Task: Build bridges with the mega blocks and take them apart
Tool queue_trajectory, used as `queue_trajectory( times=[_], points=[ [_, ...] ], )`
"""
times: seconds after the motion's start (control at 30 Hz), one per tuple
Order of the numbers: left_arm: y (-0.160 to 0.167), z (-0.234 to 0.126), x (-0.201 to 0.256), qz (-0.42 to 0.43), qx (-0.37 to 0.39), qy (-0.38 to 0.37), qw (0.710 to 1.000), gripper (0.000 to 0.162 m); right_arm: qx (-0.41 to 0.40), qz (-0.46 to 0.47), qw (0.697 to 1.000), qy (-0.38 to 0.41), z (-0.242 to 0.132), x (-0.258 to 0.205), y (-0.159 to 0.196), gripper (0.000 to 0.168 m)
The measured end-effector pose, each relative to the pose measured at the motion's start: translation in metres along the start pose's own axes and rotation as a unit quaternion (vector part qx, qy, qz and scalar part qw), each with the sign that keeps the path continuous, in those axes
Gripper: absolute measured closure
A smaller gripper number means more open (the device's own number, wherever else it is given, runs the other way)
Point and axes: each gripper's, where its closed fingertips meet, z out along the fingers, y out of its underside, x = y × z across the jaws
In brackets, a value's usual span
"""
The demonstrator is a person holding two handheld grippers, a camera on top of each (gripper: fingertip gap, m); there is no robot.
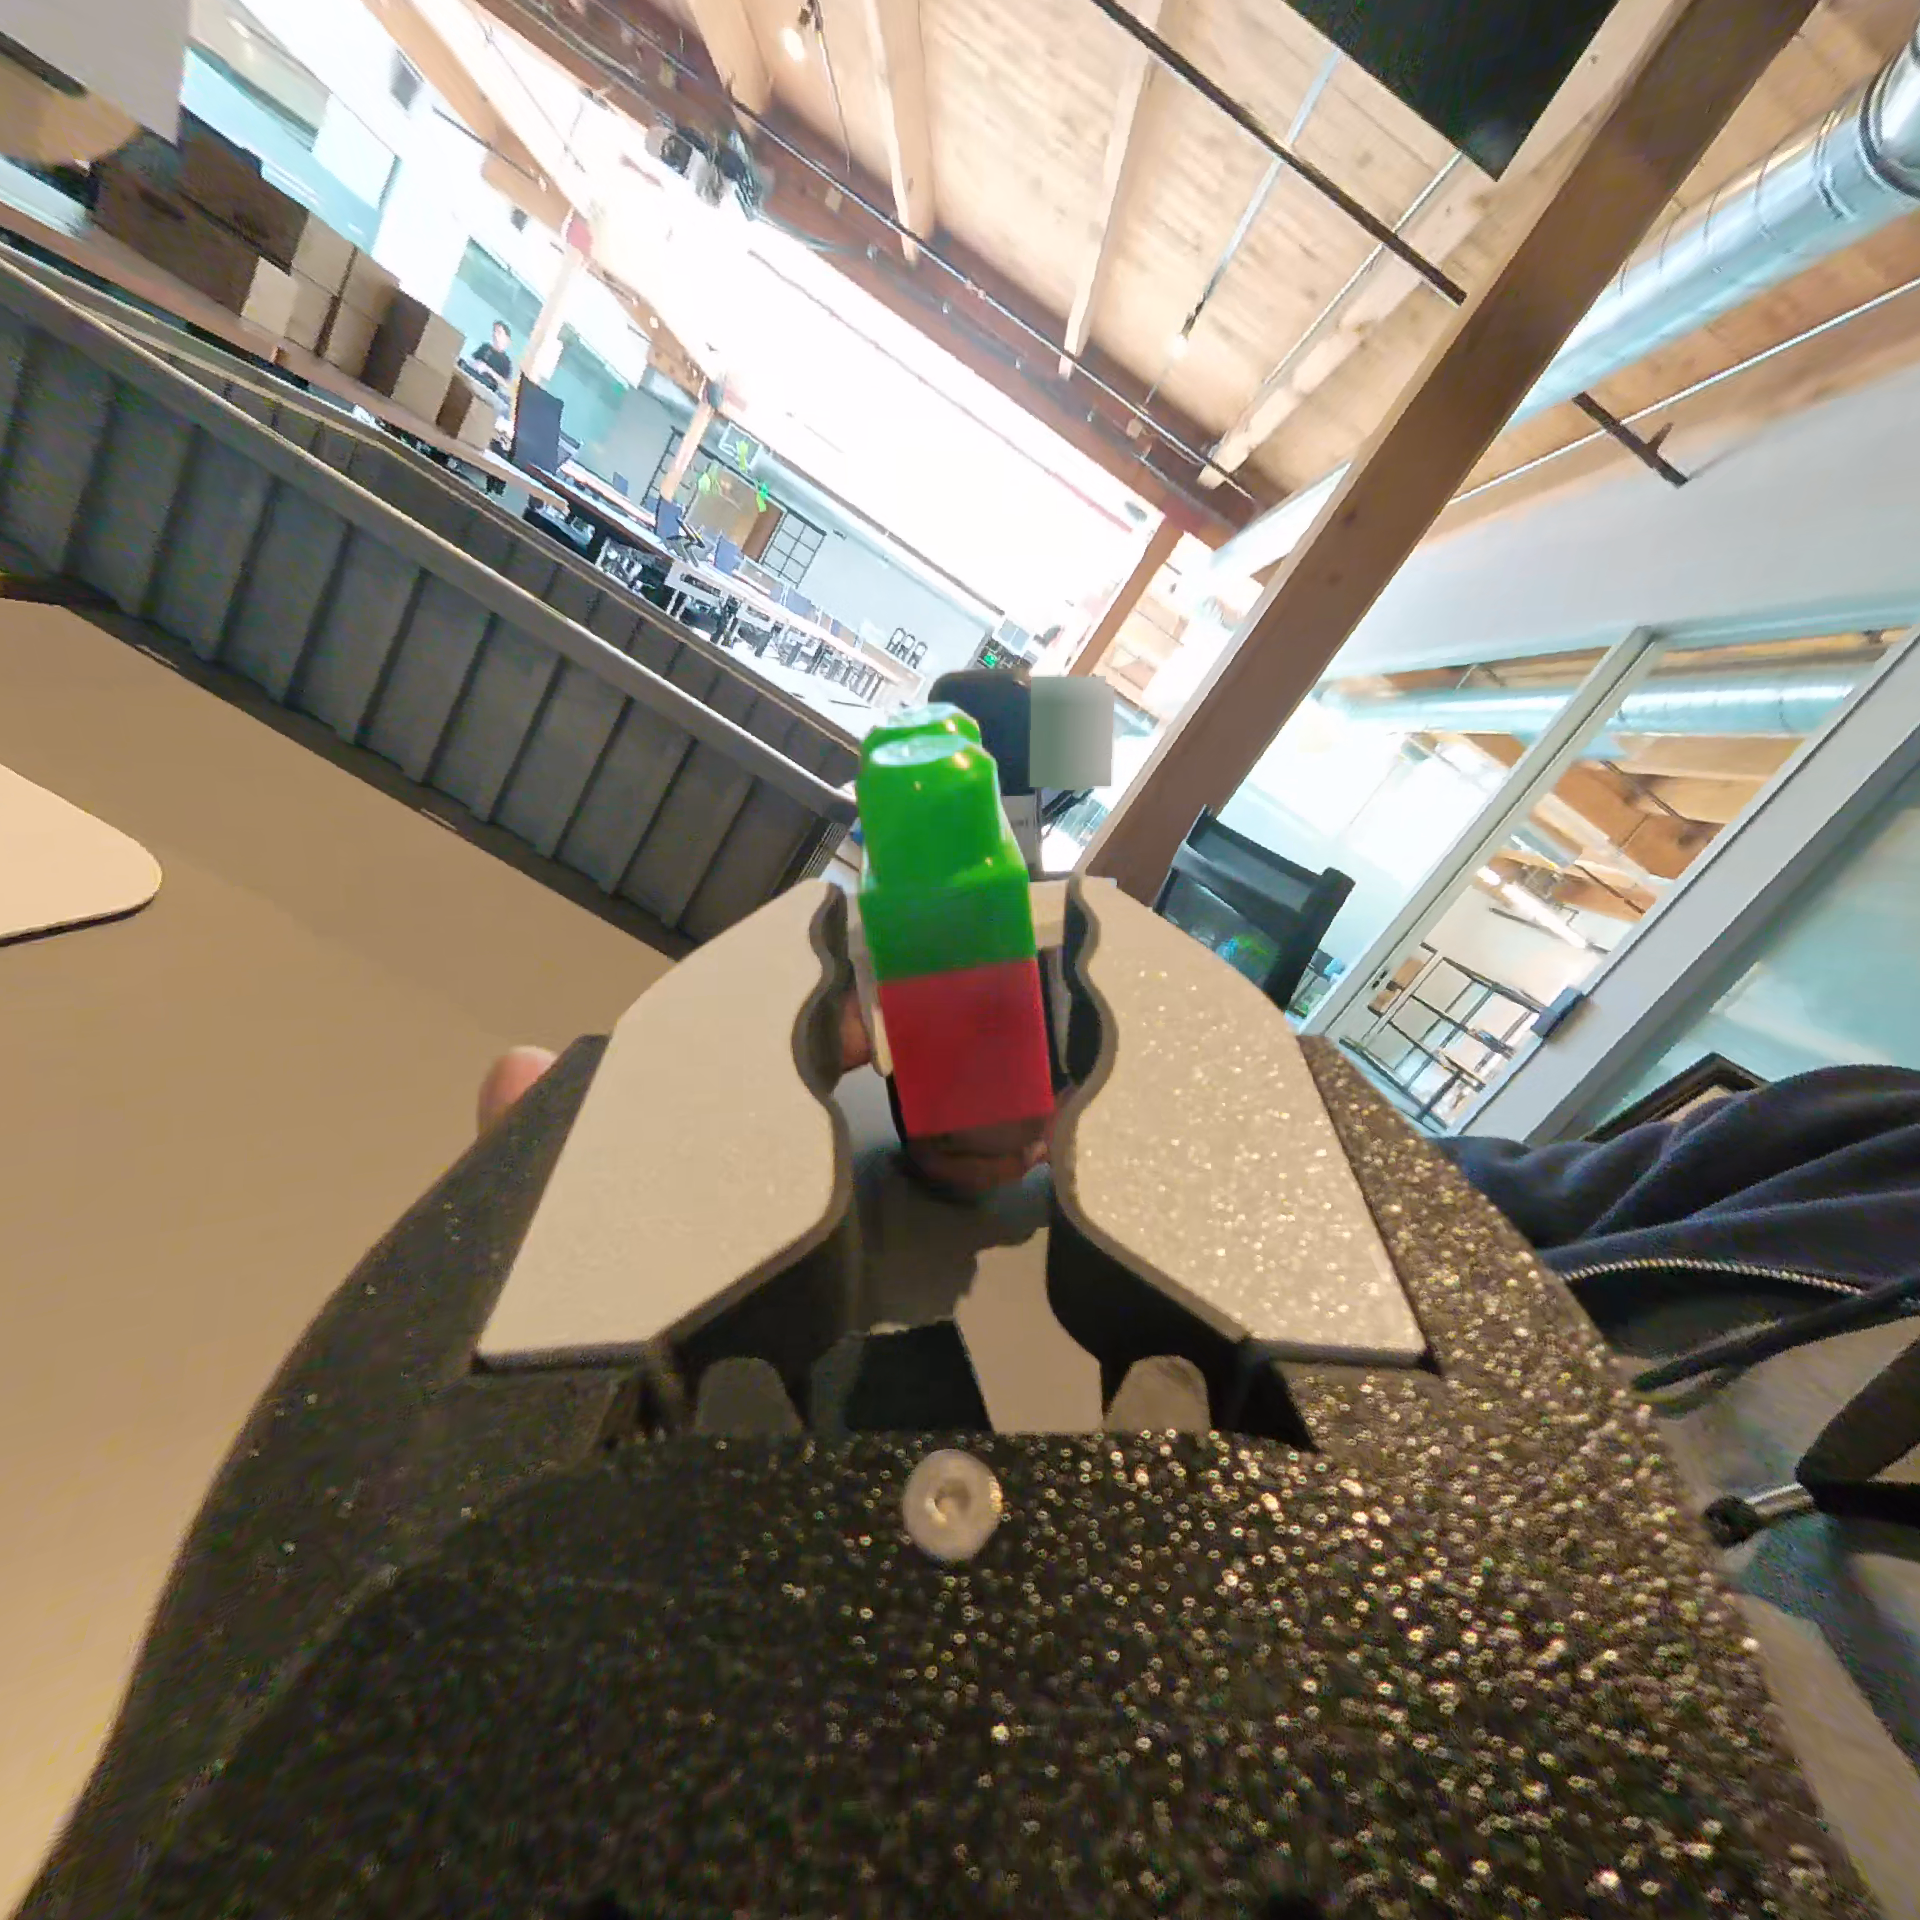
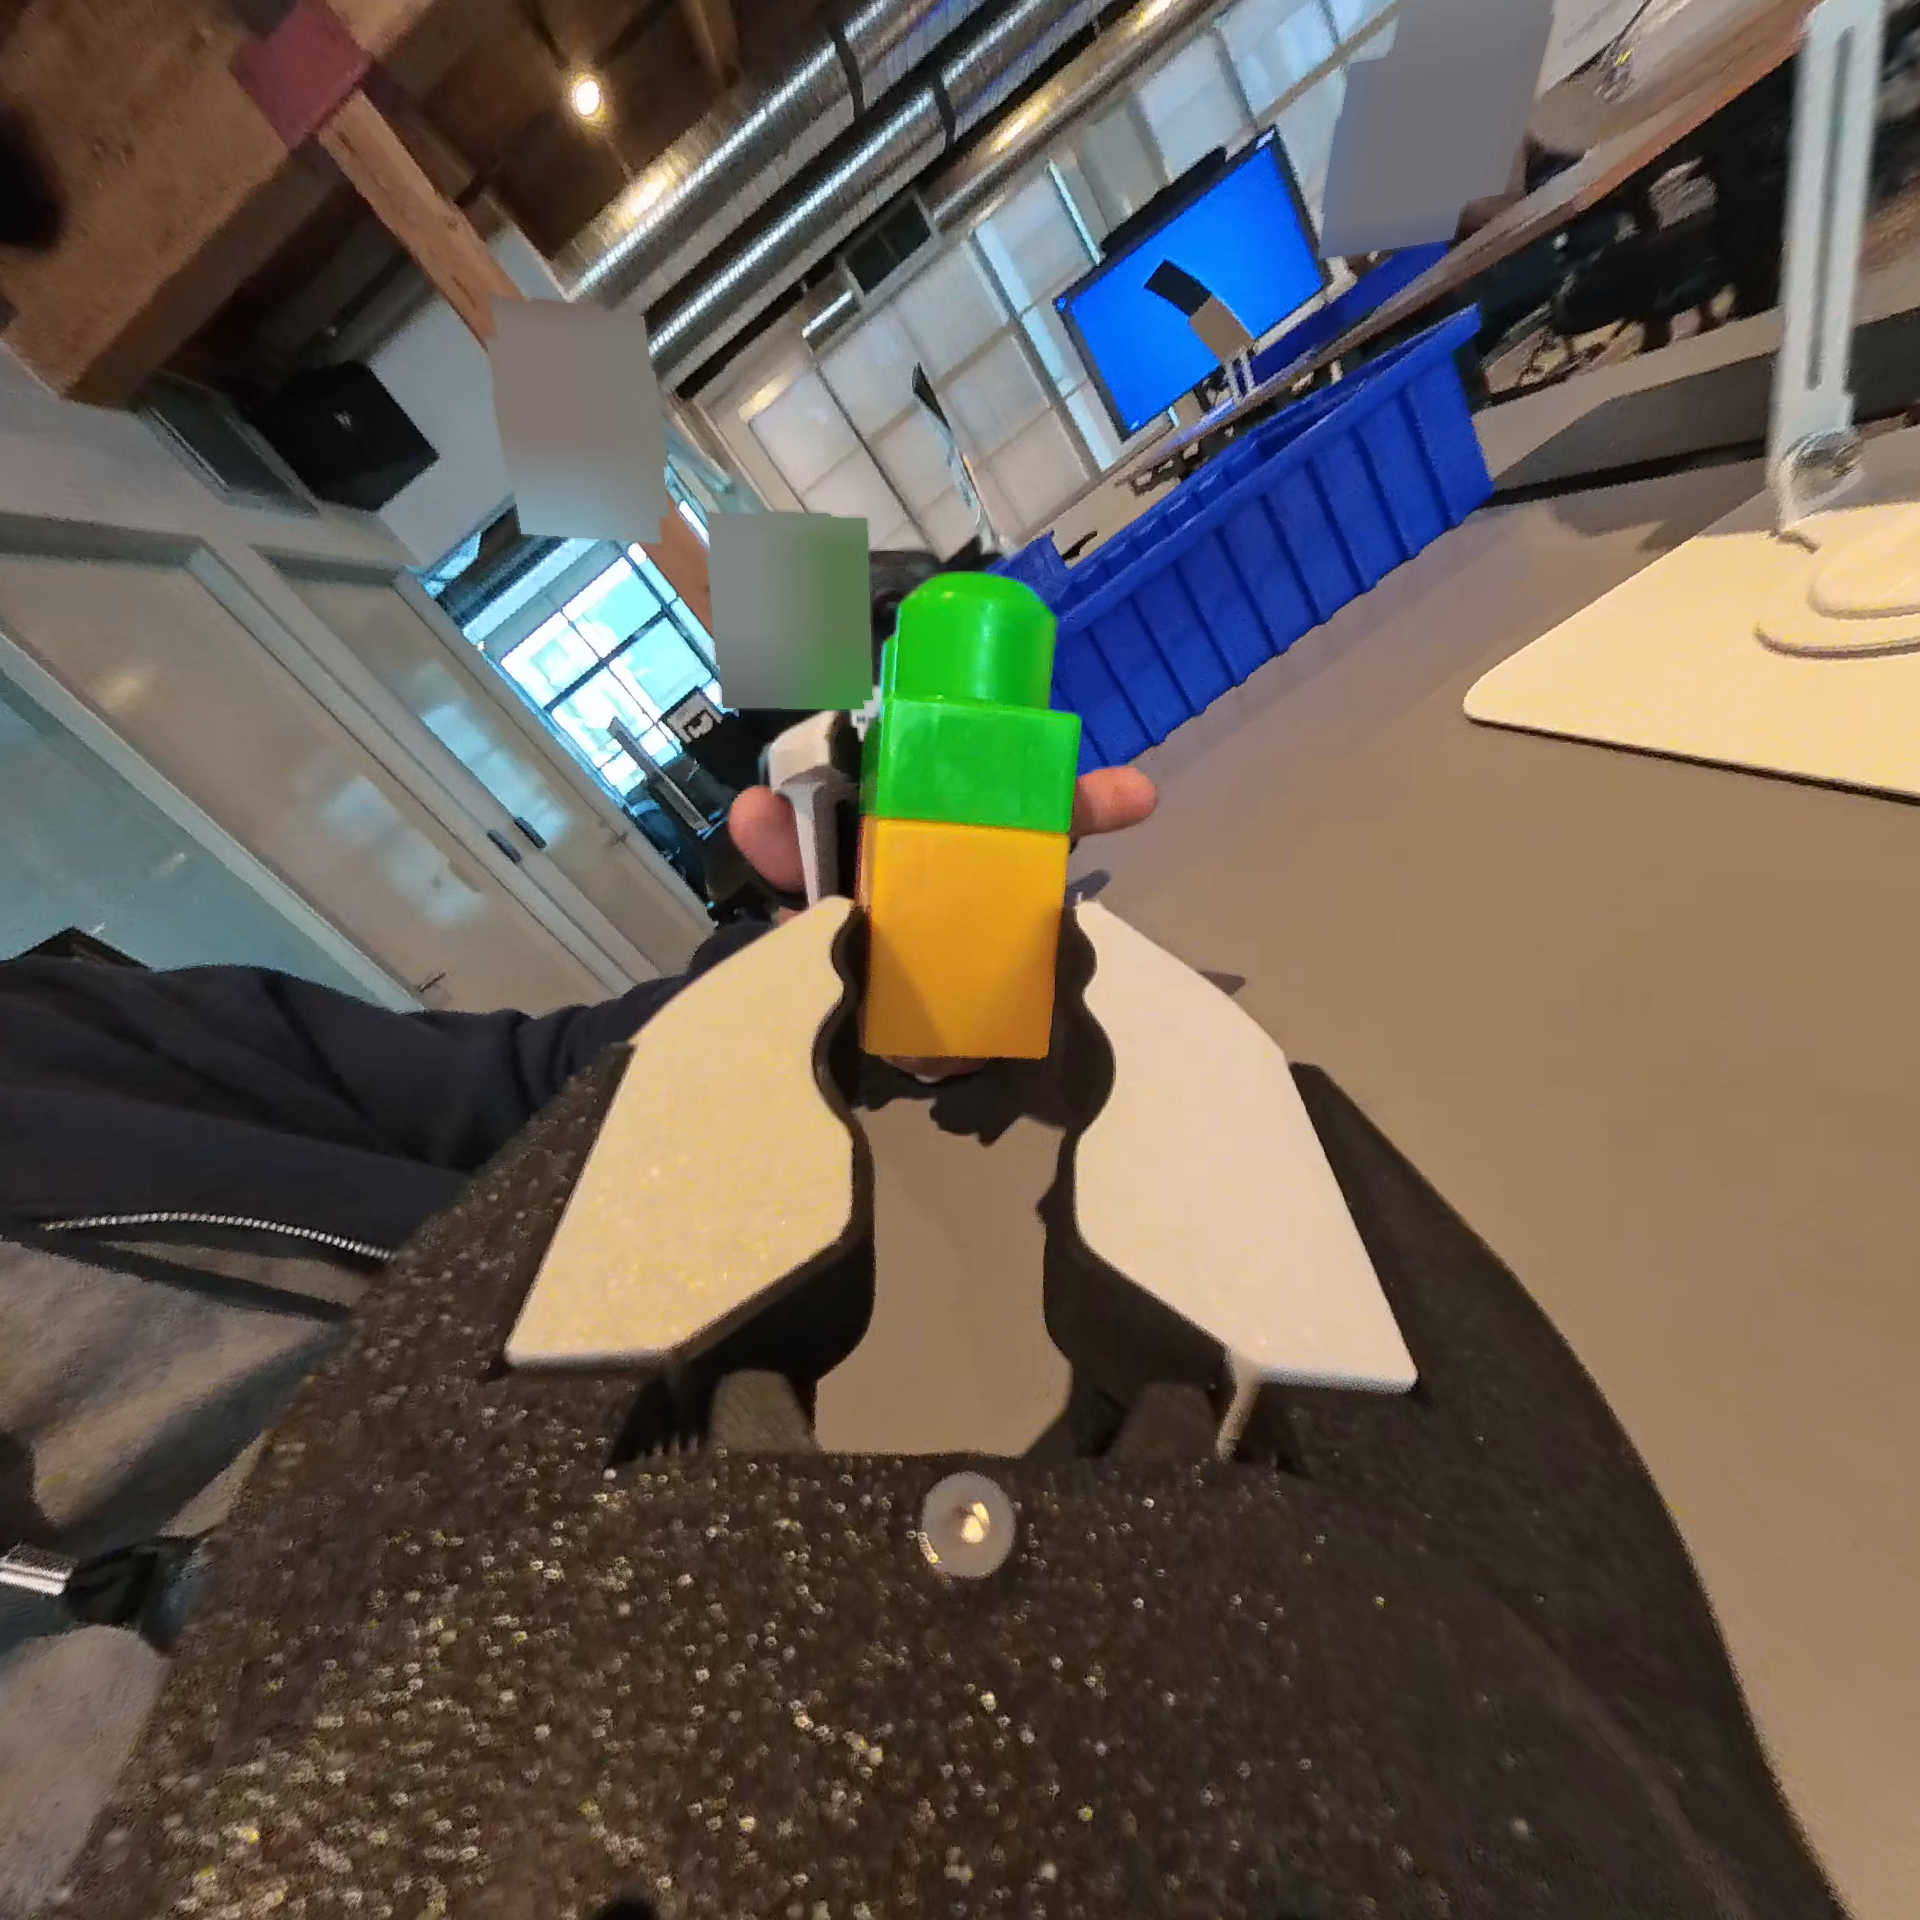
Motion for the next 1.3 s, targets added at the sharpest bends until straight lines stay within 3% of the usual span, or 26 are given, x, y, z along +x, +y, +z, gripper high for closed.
queue_trajectory(
  times=[0.37, 0.9, 1.17, 1.3],
  points=[
    [0.030, 0.009, -0.001, 0.032, -0.086, -0.015, 0.996, 0.126, 0.030, -0.010, 0.999, 0.014, -0.004, 0.003, -0.009, 0.133],
    [0.034, 0.008, -0.010, 0.049, -0.108, -0.053, 0.992, 0.129, 0.005, -0.037, 0.998, 0.046, -0.001, 0.007, -0.002, 0.133],
    [0.033, 0.009, -0.007, 0.043, -0.102, -0.041, 0.993, 0.128, 0.011, -0.036, 0.999, 0.039, -0.002, 0.004, -0.005, 0.133],
    [0.025, 0.009, 0.001, 0.052, -0.083, -0.025, 0.995, 0.128, 0.028, -0.080, 0.995, 0.045, -0.007, -0.007, -0.017, 0.133]
  ],
)
